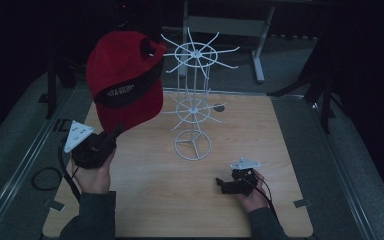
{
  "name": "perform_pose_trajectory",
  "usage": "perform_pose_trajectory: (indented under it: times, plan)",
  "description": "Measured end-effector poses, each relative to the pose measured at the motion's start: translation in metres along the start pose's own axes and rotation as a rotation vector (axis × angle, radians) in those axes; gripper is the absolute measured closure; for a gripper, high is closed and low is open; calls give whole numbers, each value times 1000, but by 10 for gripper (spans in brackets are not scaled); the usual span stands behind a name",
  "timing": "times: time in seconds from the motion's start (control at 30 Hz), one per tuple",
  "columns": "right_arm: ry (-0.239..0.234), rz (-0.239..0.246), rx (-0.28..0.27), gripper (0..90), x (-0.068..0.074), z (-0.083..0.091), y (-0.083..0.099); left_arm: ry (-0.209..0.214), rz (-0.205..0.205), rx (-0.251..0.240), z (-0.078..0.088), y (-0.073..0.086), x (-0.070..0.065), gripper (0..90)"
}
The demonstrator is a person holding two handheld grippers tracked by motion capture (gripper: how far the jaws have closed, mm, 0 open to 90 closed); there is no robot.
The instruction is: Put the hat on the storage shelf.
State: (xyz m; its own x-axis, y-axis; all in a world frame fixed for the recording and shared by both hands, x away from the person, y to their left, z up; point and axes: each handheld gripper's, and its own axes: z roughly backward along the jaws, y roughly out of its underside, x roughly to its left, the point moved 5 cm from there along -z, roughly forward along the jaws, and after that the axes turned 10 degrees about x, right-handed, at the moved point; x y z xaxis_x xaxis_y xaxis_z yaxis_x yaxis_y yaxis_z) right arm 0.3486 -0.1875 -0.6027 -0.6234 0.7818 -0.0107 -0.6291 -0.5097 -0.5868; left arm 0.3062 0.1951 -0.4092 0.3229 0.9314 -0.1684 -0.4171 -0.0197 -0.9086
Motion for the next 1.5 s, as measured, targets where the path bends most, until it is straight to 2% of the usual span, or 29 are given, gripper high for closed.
perform_pose_trajectory:
  times: [0.17,0.43,0.57,0.87,1.1,1.2,1.23,1.5]
  plan:
    - [0,0,0,112,0,0,0,-17,-19,22,-6,15,-1,853]
    - [0,3,-1,112,0,0,0,-29,-14,49,-12,35,1,853]
    - [0,2,-1,112,0,0,0,-43,-28,70,-16,43,0,852]
    - [0,4,0,112,0,0,0,-27,-14,108,-27,59,-1,849]
    - [2,5,0,112,0,0,0,-17,-29,125,-32,64,-2,833]
    - [1,4,0,112,0,0,0,-10,-38,128,-33,65,-3,813]
    - [1,5,0,112,0,0,0,-9,-53,125,-34,65,-4,762]
    - [0,2,2,112,0,0,0,13,-62,116,-35,68,-3,645]
